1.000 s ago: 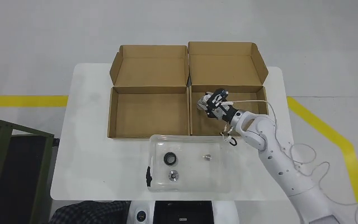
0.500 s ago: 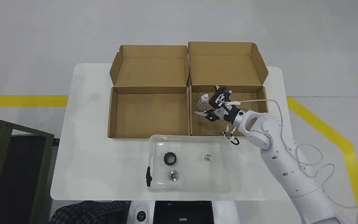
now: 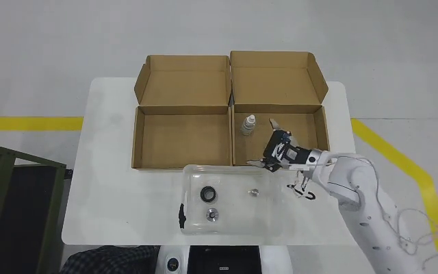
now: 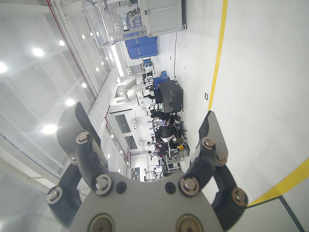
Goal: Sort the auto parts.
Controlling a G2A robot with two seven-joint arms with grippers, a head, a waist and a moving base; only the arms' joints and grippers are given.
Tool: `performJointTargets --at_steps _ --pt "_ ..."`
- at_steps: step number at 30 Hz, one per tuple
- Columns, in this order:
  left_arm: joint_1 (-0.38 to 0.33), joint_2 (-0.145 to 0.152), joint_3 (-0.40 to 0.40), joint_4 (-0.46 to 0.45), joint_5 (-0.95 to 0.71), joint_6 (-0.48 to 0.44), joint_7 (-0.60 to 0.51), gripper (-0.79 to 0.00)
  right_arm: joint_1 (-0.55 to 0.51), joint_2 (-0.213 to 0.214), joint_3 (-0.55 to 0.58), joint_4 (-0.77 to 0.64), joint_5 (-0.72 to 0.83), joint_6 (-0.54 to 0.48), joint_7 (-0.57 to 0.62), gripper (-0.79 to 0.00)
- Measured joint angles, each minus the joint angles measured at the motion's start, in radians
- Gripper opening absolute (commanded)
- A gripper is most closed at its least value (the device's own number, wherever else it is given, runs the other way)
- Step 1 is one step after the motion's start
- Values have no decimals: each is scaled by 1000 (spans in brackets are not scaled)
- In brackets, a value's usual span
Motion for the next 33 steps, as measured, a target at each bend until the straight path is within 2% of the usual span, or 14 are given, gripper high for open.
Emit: performJointTargets --at_steps 7,13,33 --pt "0 0 0 0 0 0 0 0 -95 21 15 -134 5 -147 85 0" --pt "0 0 0 0 0 0 0 0 -136 33 -8 -183 -26 -210 134 0" --pt "0 0 0 0 0 0 0 0 -183 55 -76 -180 -188 -245 170 0"
